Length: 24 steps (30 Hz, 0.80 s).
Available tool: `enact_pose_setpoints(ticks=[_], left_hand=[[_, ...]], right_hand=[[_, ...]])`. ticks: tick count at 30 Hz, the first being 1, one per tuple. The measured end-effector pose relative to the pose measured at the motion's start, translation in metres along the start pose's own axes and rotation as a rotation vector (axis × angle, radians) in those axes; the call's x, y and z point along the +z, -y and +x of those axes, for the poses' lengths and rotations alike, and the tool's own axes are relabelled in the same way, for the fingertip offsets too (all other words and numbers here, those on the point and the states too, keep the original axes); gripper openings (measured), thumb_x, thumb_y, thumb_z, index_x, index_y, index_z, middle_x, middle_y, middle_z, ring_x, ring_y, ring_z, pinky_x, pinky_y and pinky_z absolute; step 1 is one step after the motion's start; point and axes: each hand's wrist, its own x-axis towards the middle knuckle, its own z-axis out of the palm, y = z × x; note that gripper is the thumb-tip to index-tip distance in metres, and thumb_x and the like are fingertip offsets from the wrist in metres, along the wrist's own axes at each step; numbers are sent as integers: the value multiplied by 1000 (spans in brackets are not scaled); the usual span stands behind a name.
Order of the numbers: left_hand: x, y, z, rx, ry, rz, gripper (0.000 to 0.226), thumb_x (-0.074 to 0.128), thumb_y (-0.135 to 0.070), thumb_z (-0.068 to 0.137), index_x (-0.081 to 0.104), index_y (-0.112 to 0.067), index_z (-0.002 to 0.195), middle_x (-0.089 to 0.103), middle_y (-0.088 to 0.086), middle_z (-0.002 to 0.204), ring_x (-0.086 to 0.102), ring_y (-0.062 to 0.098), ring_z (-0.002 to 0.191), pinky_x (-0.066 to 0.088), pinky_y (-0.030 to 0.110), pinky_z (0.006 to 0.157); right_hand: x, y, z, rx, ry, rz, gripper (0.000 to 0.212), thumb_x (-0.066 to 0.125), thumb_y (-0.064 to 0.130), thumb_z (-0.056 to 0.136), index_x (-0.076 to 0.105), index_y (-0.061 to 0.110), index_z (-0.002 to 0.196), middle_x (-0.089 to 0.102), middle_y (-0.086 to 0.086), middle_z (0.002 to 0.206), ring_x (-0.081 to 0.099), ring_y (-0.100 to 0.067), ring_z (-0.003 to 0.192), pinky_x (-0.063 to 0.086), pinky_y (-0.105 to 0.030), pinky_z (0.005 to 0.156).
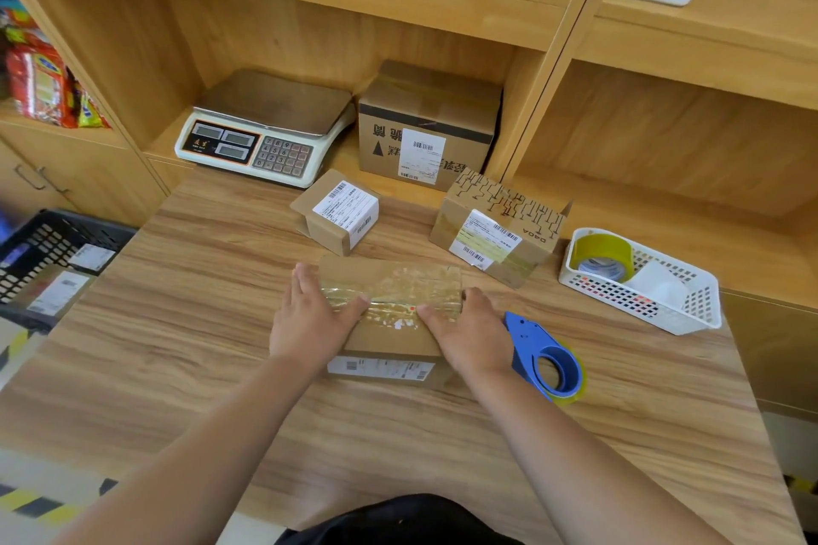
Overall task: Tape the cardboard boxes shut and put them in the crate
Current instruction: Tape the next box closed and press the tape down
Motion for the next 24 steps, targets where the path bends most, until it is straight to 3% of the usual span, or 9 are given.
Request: enact_pose_setpoints(ticks=[3, 6, 8, 11, 13, 18, 21, 24], left_hand=[[5, -3, 2, -54, -1, -9, 95, 53, -64, 82, 15, -7, 147, 41, 11, 145, 43, 30, 129, 44, 43, 94], [6, -5, 6, -78, -2, -19, 77, 53, -55, 88, 29, -4, 139, 54, 14, 128, 53, 34, 114, 43, 39, 79], [6, -4, 8, -85, -3, -4, 67, 52, -53, 90, 36, -3, 132, 58, 15, 121, 56, 35, 107, 41, 37, 73], [7, -4, 8, -91, -8, -4, 58, 47, -48, 94, 39, -3, 129, 59, 15, 117, 57, 35, 102, 37, 35, 69], [6, -5, 7, -100, -17, -25, 50, 42, -43, 97, 40, -2, 126, 60, 16, 111, 56, 34, 94, 35, 34, 67], [7, -4, 6, -119, -83, -99, 35, 33, -34, 101, 46, -3, 113, 57, 9, 83, 51, 30, 77, 37, 35, 66], [7, -4, 5, -122, -112, -105, 32, 30, -30, 102, 48, -5, 107, 54, 6, 76, 51, 30, 74, 37, 35, 66], [6, -6, 4, -132, -132, -142, 30, 29, -28, 102, 51, -8, 104, 59, 10, 82, 48, 29, 73, 35, 34, 67]], right_hand=[[2, 2, 4, -8, 1, 51, 56, 51, 56, 89, 47, 13, 125, 55, -1, 118, 54, -24, 109, 42, -30, 74], [1, -2, 9, -25, -12, 120, 24, 49, 40, 95, 45, 20, 85, 49, 6, 83, 51, -20, 83, 29, -24, 55], [3, -3, 10, -36, -46, 142, 33, 48, 34, 97, 31, 24, 71, 42, 8, 71, 45, -18, 73, 25, -22, 51], [5, -3, 9, -26, -55, 142, 31, 44, 34, 99, 31, 23, 73, 40, 8, 68, 45, -19, 71, 25, -26, 51], [3, -2, 11, -7, -22, 87, 24, 41, 40, 98, 38, 20, 85, 43, 9, 68, 49, -19, 72, 30, -29, 54], [-1, 4, 18, -7, -7, -105, 41, 38, 55, 95, 46, 17, 110, 50, 8, 72, 52, -18, 73, 33, -28, 52], [1, 3, 18, -23, -3, -70, 34, 35, 48, 98, 45, 16, 100, 47, 7, 69, 52, -21, 74, 36, -31, 57], [2, 3, 16, -28, -23, -9, 27, 33, 41, 101, 38, 18, 87, 44, 6, 66, 49, -21, 71, 32, -31, 56]])
